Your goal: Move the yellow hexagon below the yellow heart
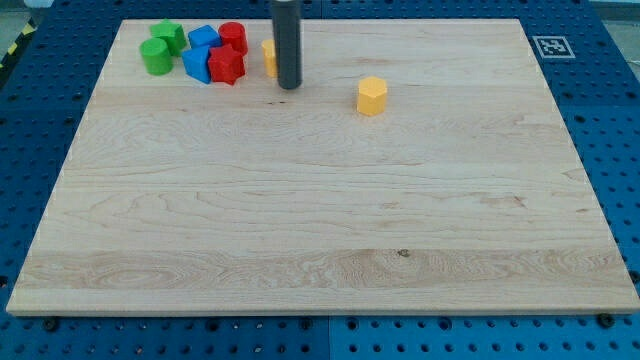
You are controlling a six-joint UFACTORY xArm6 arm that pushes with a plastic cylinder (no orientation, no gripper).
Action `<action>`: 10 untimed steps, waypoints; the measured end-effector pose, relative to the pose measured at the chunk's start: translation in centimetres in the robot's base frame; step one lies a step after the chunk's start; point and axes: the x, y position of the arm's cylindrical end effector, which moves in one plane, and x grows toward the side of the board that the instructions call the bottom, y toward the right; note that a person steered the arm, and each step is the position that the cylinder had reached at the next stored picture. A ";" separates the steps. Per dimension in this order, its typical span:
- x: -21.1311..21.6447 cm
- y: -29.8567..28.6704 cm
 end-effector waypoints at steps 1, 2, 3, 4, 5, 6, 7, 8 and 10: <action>-2.5 -0.1; -3.9 -0.2; -2.9 3.1; -1.5 8.0; -1.5 8.4; -1.5 8.4; -1.5 8.7; -1.5 9.0; 0.6 9.0</action>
